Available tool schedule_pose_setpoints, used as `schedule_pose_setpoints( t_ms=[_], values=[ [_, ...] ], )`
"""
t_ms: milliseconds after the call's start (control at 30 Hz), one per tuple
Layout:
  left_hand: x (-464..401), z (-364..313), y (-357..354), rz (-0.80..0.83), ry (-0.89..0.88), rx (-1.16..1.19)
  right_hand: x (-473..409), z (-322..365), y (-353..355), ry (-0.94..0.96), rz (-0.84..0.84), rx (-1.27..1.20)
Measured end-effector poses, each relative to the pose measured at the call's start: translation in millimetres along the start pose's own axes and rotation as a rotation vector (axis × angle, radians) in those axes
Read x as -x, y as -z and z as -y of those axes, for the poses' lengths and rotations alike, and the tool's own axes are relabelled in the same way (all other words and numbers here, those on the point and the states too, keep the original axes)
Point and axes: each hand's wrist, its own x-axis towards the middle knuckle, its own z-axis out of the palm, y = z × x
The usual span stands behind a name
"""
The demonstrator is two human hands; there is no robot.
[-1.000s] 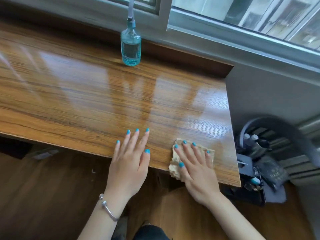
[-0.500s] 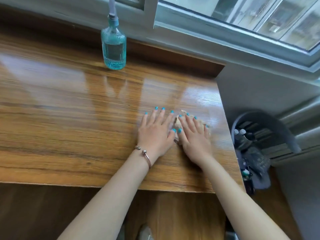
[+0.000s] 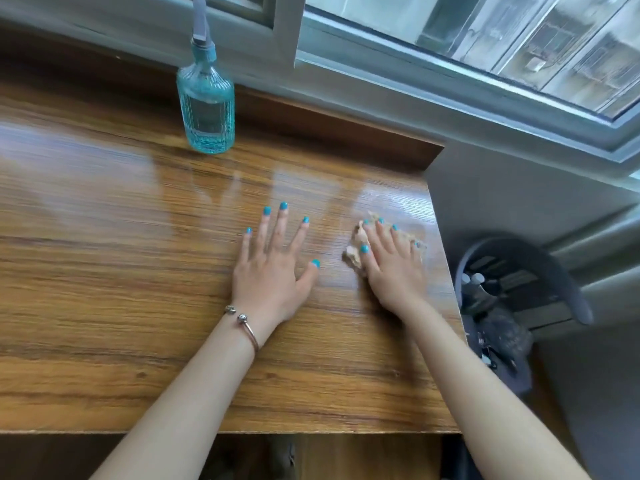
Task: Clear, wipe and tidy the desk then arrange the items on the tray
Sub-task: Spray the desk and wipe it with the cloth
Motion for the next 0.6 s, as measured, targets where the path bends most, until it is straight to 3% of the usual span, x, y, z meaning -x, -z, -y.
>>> schedule_pose_setpoints(
  t_ms=[100,167,300,367,433,533,600],
  values=[
    [-21,-21,-6,0.004,-0.005,0.013,62,-19,-8,0.256,0.044,0.035],
    [-38,-32,-8,-0.006,-0.002,0.022,22,-37,5,0.361,0.093,0.04],
    [-67,-40,-10,-0.066,0.072,0.033,-136,-38,31,0.201,0.079,0.035],
    [-77,-42,-11,-0.07,0.103,0.036,-162,-32,28,0.148,0.06,0.037],
    [-84,-48,-13,-0.056,0.128,0.047,-132,-39,17,0.218,0.053,0.009],
    [-91,-65,-20,-0.061,0.11,0.089,-54,-70,5,0.502,0.073,-0.003],
    [-94,-75,-24,-0.067,0.09,0.111,-64,-89,15,0.634,0.163,-0.025]
  ],
)
